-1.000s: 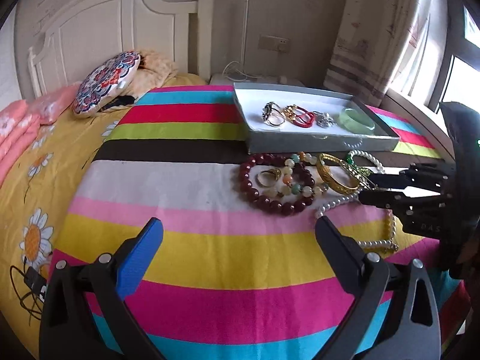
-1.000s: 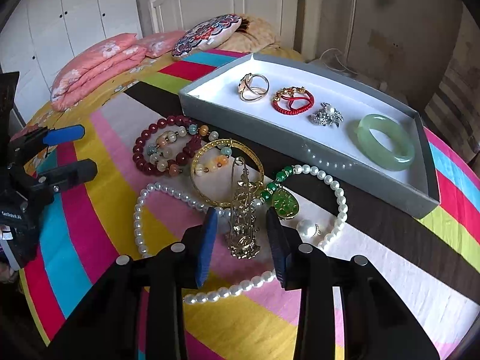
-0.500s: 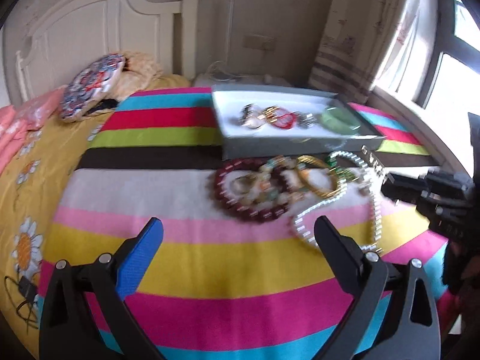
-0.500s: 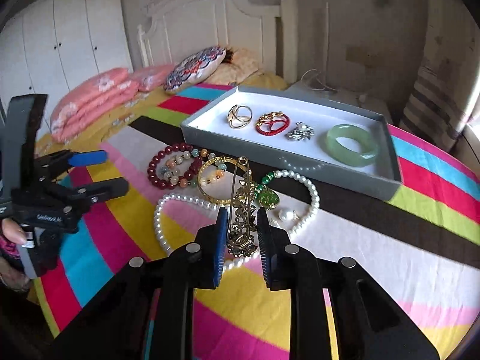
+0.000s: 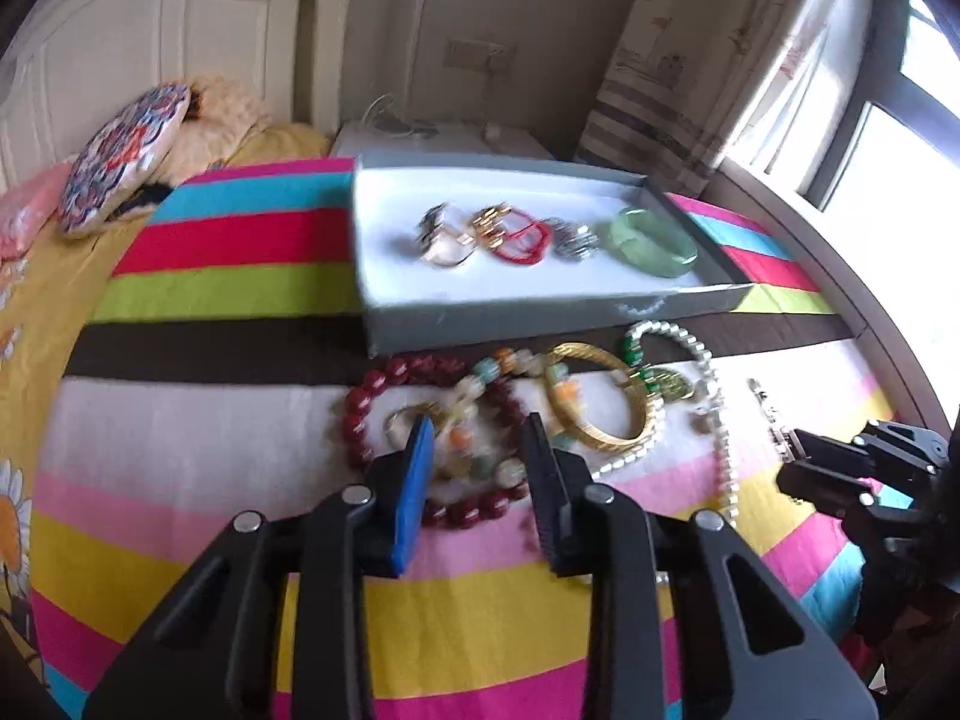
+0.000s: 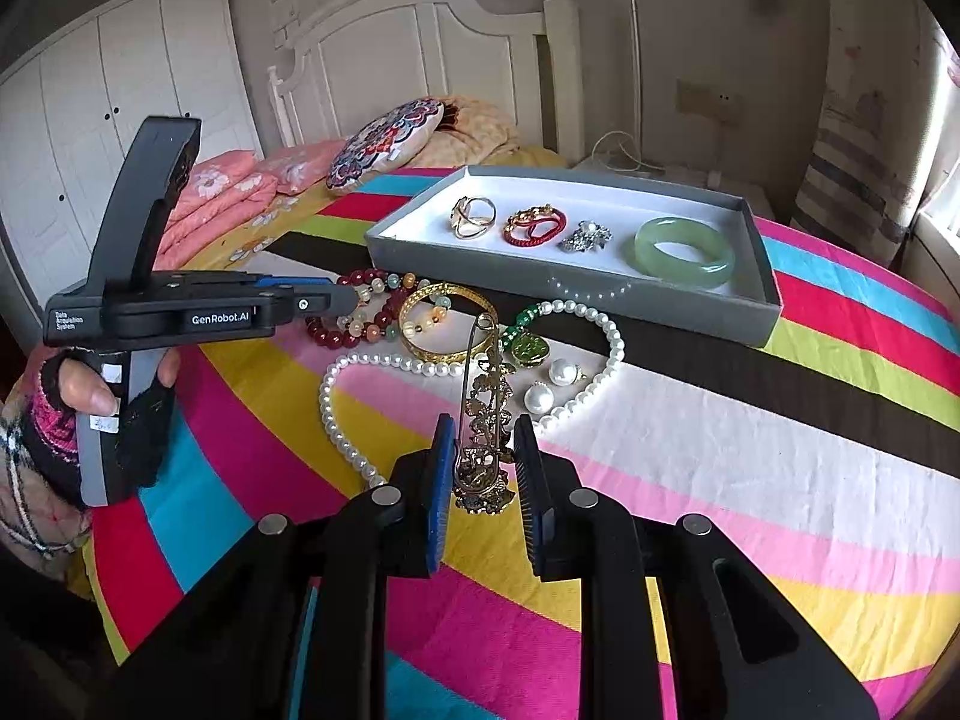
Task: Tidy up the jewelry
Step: 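Grasp the gold pendant chain with the right tool while the left tool grasps the gold bangle, then carry the gold pendant and gold bangle over the grey tray with both tools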
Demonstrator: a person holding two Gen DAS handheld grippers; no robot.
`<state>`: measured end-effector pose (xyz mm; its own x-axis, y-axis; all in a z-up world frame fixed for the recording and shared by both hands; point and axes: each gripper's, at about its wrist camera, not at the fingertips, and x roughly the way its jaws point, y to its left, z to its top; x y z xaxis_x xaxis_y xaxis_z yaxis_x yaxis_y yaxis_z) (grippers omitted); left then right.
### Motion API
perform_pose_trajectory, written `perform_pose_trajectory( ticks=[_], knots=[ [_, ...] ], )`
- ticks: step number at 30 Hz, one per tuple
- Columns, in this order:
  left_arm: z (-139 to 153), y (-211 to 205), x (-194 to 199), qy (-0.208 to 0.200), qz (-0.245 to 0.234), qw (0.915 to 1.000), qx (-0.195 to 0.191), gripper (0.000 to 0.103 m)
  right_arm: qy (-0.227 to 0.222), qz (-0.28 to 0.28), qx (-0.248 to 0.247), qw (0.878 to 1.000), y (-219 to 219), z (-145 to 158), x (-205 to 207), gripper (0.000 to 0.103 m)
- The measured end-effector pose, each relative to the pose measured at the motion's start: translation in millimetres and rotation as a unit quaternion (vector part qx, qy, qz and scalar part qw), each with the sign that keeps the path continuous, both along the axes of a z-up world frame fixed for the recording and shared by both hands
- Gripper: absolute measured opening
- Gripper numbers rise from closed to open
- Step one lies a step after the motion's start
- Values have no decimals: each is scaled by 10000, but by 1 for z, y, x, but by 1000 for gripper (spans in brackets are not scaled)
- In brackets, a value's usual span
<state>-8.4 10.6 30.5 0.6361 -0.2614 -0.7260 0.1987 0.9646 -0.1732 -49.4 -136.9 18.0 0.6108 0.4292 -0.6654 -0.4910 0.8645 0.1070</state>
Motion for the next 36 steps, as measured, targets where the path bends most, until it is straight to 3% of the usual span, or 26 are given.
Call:
perform_pose_trajectory(
  ticks=[4,8,12,19,21,36],
  knots=[
    [4,-26,3,-11,-336,9994,84,30,-25,-34,67,10000,-4,1,-1,21],
    [-7,-40,21,231,-279,9991,218,30,-25,-37,111,9999,-5,2,-2,21],
    [-8,-47,31,307,-332,9986,291,17,-1,-41,178,9998,-7,1,-2,21],
    [-16,-59,46,510,-455,9959,591,17,-15,-19,290,9996,-10,2,-3,21],
    [-18,-58,48,548,-445,9963,481,9,-16,-20,320,9995,-10,2,-4,21],
    [13,-53,9,-61,-489,9988,28,6,-85,-78,345,9993,-13,6,-8,21]
  ],
)
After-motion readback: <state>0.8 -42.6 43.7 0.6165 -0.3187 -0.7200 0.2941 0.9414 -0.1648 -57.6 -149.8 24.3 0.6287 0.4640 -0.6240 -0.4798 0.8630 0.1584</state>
